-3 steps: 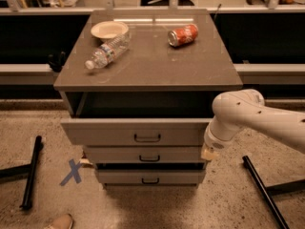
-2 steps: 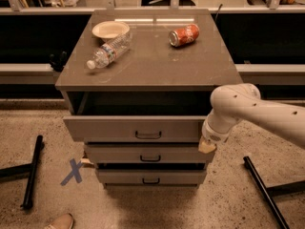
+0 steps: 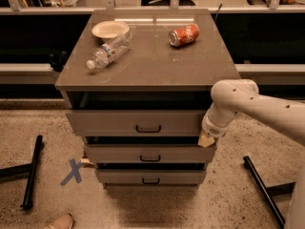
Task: Close top drawer
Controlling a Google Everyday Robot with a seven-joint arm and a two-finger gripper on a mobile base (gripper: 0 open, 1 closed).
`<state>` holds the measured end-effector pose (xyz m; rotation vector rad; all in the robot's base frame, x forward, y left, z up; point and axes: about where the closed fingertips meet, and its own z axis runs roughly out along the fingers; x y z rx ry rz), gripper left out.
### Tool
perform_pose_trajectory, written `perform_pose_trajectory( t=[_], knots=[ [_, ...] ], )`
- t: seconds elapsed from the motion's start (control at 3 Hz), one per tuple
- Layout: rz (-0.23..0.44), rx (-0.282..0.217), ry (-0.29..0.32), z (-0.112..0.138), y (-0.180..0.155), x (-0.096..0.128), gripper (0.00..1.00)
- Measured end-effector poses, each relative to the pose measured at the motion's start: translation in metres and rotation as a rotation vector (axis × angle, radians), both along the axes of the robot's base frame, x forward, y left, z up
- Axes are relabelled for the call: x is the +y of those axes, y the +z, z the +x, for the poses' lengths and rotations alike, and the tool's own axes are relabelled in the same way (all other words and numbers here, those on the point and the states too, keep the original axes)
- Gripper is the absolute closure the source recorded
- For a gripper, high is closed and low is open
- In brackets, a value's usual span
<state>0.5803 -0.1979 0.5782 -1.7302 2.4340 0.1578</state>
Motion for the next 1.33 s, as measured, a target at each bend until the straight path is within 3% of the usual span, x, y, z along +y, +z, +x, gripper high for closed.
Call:
perform_pose_trajectory(
  t=[0.33, 0.67, 1.33],
  knots=[
    [0.005, -0.016, -0.018, 0.001, 0.006, -0.005, 1.00],
    [0.011, -0.037, -0.052, -0.017, 0.019, -0.016, 1.00],
    [0.020, -0.053, -0.119, -0.086, 0.051, -0.047, 1.00]
  ],
)
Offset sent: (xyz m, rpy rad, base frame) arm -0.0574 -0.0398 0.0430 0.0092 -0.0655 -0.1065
